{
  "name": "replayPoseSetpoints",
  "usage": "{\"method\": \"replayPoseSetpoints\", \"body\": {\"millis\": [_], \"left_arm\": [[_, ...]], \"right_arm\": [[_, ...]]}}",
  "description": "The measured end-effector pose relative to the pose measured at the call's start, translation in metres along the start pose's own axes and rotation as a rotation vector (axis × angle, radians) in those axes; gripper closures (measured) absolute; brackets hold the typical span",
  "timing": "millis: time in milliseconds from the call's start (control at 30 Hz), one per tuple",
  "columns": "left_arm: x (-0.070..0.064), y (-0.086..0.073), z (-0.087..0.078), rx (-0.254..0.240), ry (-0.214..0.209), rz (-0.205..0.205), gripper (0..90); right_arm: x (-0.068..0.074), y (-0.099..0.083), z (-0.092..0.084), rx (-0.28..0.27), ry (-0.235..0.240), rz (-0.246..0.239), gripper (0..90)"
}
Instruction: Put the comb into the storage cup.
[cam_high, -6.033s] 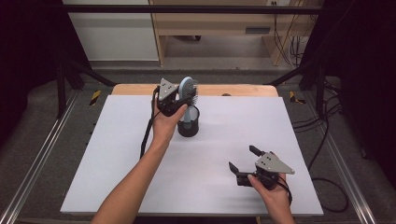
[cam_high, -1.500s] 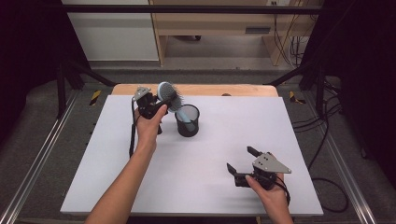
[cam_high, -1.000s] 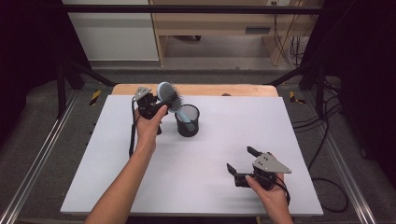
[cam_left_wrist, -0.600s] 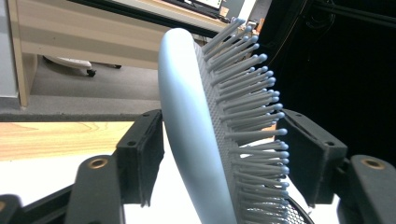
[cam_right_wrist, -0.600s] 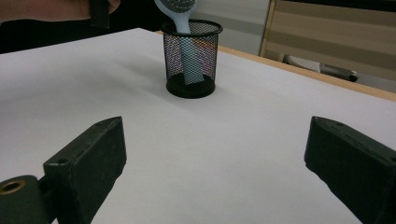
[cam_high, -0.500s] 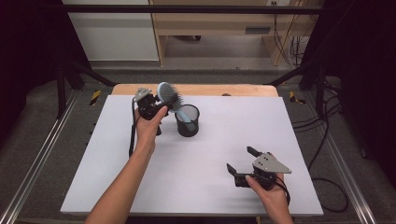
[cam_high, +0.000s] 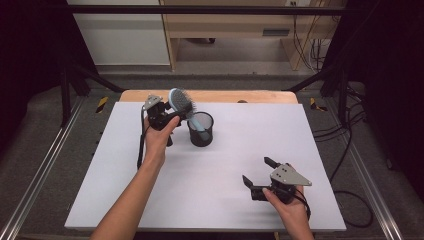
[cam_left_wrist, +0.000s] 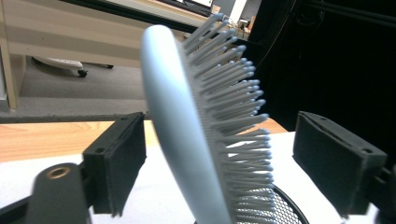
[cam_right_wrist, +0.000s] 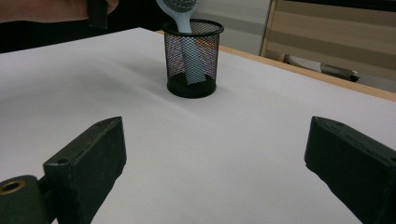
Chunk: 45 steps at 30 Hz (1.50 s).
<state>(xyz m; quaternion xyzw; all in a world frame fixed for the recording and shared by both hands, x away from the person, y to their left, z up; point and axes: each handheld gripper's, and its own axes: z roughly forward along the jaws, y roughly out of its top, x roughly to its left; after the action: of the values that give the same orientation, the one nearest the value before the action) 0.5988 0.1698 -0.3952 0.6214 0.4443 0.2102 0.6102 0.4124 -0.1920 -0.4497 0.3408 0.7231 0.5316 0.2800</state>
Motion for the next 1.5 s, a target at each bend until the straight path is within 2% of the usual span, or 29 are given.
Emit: {"method": "replayPoseSetpoints", "body": {"millis": [200,300,600,867,1500], "left_arm": [[-0.005,-0.001,-0.002,0.005,0.018,0.030,5.0],[-0.006,-0.001,-0.004,0.011,0.023,0.039,3.4],[-0.004,-0.005,-0.009,0.006,0.043,0.047,3.0],[-0.007,-0.010,-0.016,0.017,0.059,0.097,2.8],[-0.008,-0.023,-0.035,0.051,0.068,0.158,2.7]], "right_arm": [[0.000,0.000,0.000,-0.002,-0.002,0.000,5.8],[0.000,0.000,0.000,-0.002,-0.002,-0.001,5.7],[0.000,0.000,-0.001,-0.003,-0.003,0.000,5.6],[0.000,0.000,-0.001,-0.004,-0.004,-0.001,5.4],[0.001,0.001,-0.001,-0.003,-0.005,0.000,5.3]]}}
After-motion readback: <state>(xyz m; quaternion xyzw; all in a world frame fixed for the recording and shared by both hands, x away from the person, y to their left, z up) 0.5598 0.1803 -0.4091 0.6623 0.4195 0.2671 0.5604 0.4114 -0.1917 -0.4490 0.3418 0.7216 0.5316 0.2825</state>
